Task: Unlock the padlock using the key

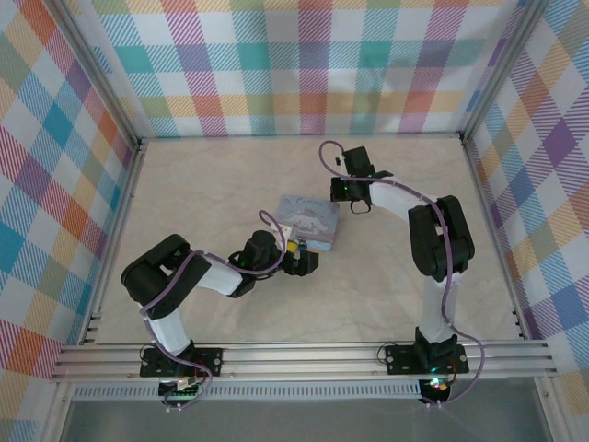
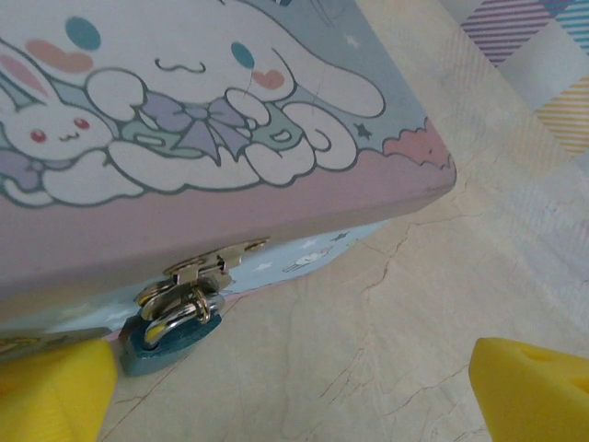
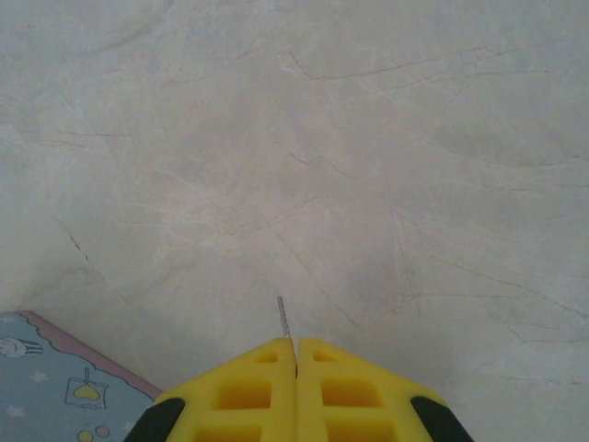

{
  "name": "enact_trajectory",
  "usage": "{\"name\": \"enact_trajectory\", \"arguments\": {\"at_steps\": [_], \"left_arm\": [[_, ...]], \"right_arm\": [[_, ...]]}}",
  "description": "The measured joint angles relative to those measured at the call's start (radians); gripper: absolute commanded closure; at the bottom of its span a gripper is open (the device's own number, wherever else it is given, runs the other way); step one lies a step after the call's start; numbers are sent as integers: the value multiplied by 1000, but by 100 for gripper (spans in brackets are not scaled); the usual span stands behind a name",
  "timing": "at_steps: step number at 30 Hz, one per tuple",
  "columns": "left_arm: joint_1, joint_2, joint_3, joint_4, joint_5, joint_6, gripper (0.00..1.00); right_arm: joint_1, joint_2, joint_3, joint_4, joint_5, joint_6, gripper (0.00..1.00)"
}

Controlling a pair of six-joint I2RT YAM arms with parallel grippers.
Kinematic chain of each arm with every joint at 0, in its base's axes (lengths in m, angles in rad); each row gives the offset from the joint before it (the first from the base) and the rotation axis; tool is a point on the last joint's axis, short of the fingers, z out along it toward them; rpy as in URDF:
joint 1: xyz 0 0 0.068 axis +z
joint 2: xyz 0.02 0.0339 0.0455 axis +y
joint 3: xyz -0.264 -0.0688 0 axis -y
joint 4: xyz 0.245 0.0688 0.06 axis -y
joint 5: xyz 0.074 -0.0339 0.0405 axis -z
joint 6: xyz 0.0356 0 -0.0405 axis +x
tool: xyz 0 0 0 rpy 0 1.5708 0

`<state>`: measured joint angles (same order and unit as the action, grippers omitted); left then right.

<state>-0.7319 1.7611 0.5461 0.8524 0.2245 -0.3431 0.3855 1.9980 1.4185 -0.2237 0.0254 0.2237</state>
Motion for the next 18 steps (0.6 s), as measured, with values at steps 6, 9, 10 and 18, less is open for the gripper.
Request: {"name": "enact_trajectory", "arguments": {"at_steps": [6,9,10,18], "left_arm": [[0,0,1,1,-4,0,2],[0,0,0,1,-26,0,0],[-1,0,0,1,-37,0,0],[-10,-8,-6,-1,-90,9,0]], "right_arm": [[0,0,-6,17,0,0,100],[0,0,-14,21,1,0,100],[0,0,-17,21,0,0,100],[0,0,-27,22,0,5,100]]}}
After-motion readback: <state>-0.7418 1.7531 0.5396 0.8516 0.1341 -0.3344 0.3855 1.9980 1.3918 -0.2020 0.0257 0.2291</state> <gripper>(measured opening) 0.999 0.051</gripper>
